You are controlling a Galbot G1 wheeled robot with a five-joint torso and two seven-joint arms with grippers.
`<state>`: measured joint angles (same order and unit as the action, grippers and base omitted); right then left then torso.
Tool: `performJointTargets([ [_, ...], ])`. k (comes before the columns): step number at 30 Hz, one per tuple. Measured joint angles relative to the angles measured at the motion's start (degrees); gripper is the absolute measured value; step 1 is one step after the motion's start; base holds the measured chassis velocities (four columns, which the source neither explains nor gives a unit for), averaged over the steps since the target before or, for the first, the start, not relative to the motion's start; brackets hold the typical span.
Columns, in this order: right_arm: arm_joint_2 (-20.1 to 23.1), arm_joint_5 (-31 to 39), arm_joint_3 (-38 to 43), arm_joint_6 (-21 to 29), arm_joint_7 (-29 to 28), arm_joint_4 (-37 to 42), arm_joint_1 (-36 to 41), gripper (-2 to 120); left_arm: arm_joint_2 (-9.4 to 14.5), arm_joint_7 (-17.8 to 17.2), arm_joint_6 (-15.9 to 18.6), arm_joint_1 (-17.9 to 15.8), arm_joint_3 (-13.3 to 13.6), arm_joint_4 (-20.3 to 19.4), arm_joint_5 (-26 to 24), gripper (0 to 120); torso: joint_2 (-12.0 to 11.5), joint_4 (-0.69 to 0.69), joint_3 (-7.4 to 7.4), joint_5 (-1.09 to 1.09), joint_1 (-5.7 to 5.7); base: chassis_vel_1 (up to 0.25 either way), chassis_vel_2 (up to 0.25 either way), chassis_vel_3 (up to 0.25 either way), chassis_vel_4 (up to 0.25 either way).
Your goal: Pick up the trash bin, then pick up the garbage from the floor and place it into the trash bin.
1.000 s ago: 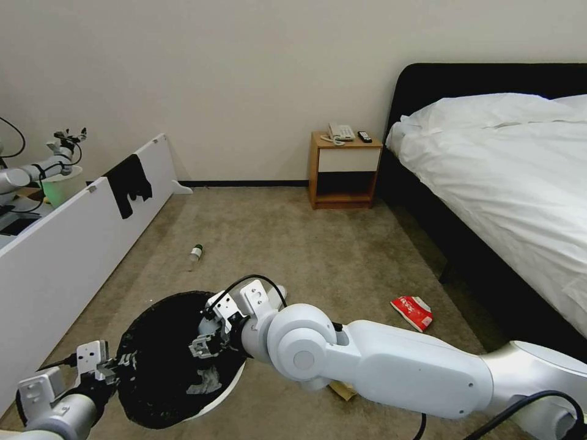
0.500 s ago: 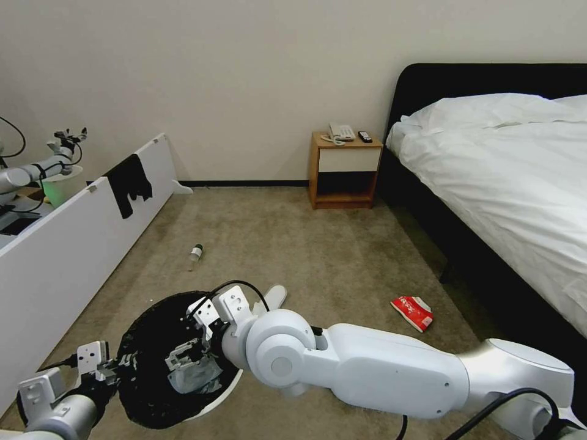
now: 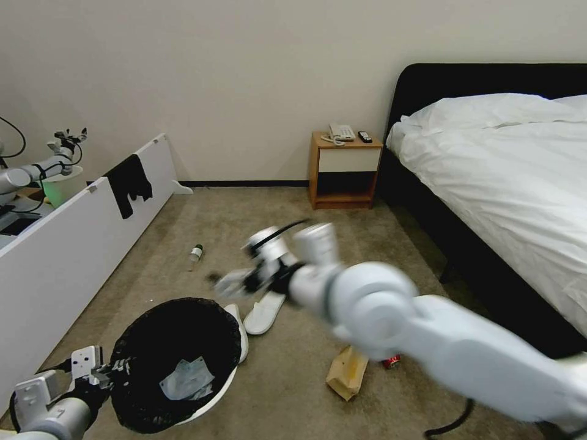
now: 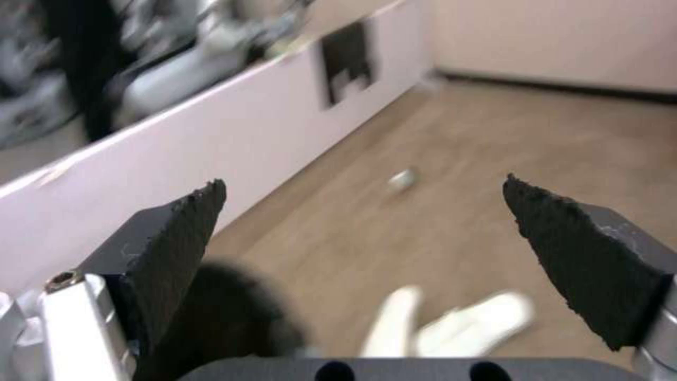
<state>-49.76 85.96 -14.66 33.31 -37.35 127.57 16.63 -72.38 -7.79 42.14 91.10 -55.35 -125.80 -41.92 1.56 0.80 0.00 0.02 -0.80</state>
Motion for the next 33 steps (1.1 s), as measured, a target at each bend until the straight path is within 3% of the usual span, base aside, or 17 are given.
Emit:
performJointTargets([
  [1, 2.8, -1.6, 4.2, -0.9, 1.2, 0.7, 3.8, 100, 0.0, -0.1, 0.0, -0.1, 0.0, 0.1, 0.0, 2, 0.0, -0.01, 0.0, 0.01, 0.0, 0.0, 0.0, 0.0, 0.0],
  [3, 4.0, -2.5, 5.9, -1.4, 1.7, 1.0, 5.6, 100, 0.0, -0.2, 0.0, -0.1, 0.0, 0.2, 0.0, 2, 0.0, 0.02, 0.0, 0.02, 0.0, 0.0, 0.0, 0.0, 0.0],
  [4, 10.7, -10.3, 13.3, -6.1, 4.1, 1.9, 14.1, 100, -0.8, -0.2, 0.0, 0.0, -0.1, 0.2, 0.3, 2, 0.0, 0.02, 0.0, 0.0, 0.0, 0.0, 0.0, 0.0, 0.0],
  [11, 15.7, -22.0, 26.2, -11.1, 5.9, 2.0, 28.3, 100, -2.3, -0.3, 0.0, 0.3, -0.1, 0.1, 1.0, 2, 0.0, -0.01, 0.0, -0.01, 0.0, 0.0, 0.0, 0.0, 0.0],
  [13, 16.5, -25.4, 33.8, -12.0, 6.2, 1.5, 36.2, 100, -2.8, -0.3, 0.0, 0.4, 0.0, 0.1, 1.5, 2, 0.0, 0.01, 0.0, 0.01, 0.0, 0.0, 0.0, 0.0, 0.0],
  [19, 15.3, -28.9, 43.7, -12.8, 5.8, 0.0, 47.2, 100, -3.2, -0.3, 0.0, 0.5, 0.0, 0.1, 1.6, 2, 0.0, 0.01, 0.0, -0.01, 0.0, 0.0, 0.0, 0.0, 0.0],
  [33, 4.5, -25.8, 41.5, -10.9, -0.5, -12.0, 52.3, 100, -4.3, -0.2, 0.0, 1.5, -0.2, -0.1, 2.2, 2, 0.0, -0.01, 0.0, -0.03, 0.0, 0.0, 0.0, 0.0, 0.0],
])
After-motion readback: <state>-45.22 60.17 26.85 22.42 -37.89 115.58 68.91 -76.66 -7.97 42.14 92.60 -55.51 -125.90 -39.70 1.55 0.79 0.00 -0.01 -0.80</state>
